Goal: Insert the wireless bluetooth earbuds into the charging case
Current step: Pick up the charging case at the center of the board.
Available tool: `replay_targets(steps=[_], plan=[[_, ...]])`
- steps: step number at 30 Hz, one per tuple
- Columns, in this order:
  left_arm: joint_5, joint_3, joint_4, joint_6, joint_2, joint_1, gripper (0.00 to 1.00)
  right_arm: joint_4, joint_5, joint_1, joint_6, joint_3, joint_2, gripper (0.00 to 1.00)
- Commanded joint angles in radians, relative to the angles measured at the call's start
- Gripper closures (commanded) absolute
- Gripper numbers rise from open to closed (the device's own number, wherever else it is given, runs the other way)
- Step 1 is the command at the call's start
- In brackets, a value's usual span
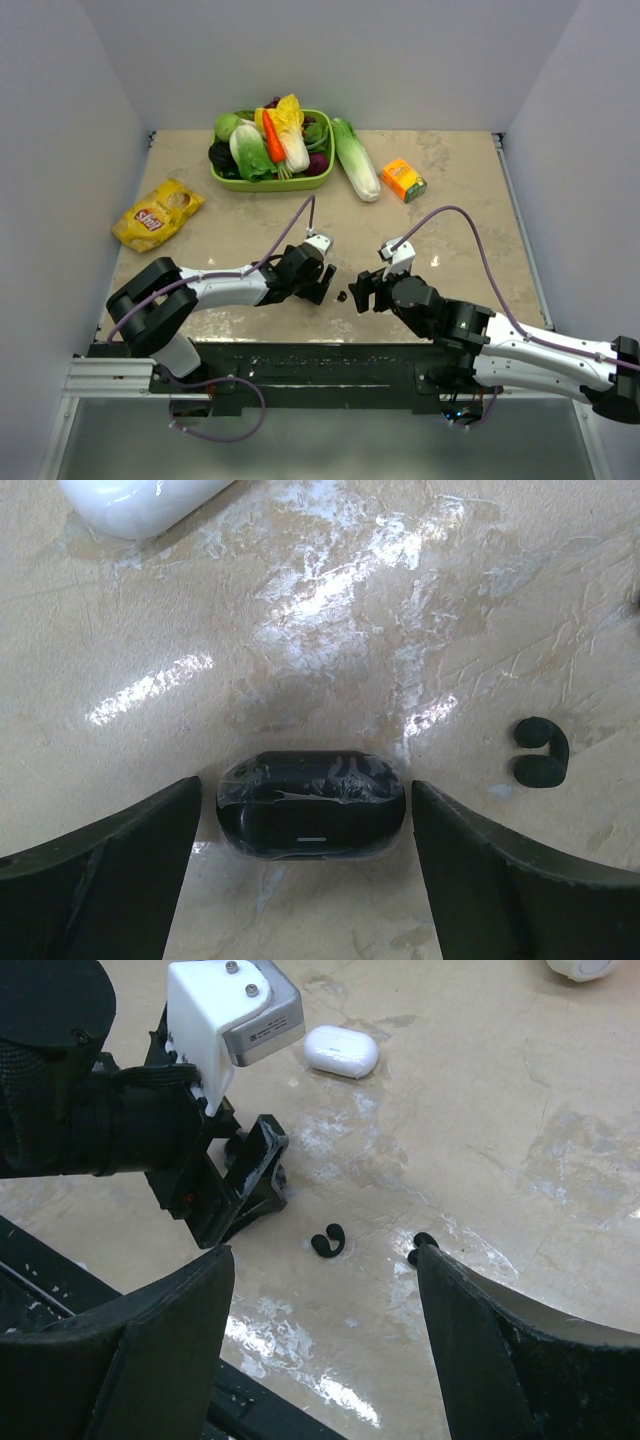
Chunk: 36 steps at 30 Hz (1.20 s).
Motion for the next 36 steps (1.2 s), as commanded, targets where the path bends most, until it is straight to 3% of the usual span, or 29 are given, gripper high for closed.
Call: replay_targets(steps=[1,12,25,30,34,36], plan=[[0.021,0.003,0.013,-0.018,0.004,0.003,0.16,0.007,0.013,-0.003,0.006,0.033,-0.022,0.23],[0.007,0.026,-0.085,0.014,0.005,0.003,0.12,-0.001,0.014,-0.003,0.007,0.037,-0.028,0.23],[0.022,0.039,-0.102,0.033,0.028,0.003,0.21,-0.002,0.014,-0.003,0.003,0.037,-0.030,0.23],[0.019,0.042,-0.095,0.036,0.039,0.003,0.16,-0.007,0.014,-0.003,0.007,0.030,-0.037,0.23],[0.038,0.040,-0.091,0.037,0.039,0.003,0.22,-0.010,0.017,-0.003,0.007,0.030,-0.042,0.23],[0.041,0.031,-0.087,0.036,0.030,0.003,0.30,-0.008,0.017,-0.003,0.009,0.030,-0.042,0.23]])
